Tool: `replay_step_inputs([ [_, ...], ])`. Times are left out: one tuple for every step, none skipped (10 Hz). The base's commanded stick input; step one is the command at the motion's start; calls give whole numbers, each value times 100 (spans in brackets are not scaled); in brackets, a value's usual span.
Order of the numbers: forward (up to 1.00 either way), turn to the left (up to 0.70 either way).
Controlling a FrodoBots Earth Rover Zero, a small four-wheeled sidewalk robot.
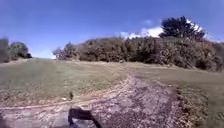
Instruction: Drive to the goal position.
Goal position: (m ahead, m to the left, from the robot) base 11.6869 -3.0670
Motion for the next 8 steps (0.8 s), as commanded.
replay_step_inputs([
  [70,0],
  [70,0],
  [70,0],
  [70,0],
  [70,0],
  [70,0],
  [70,0],
  [70,0],
])
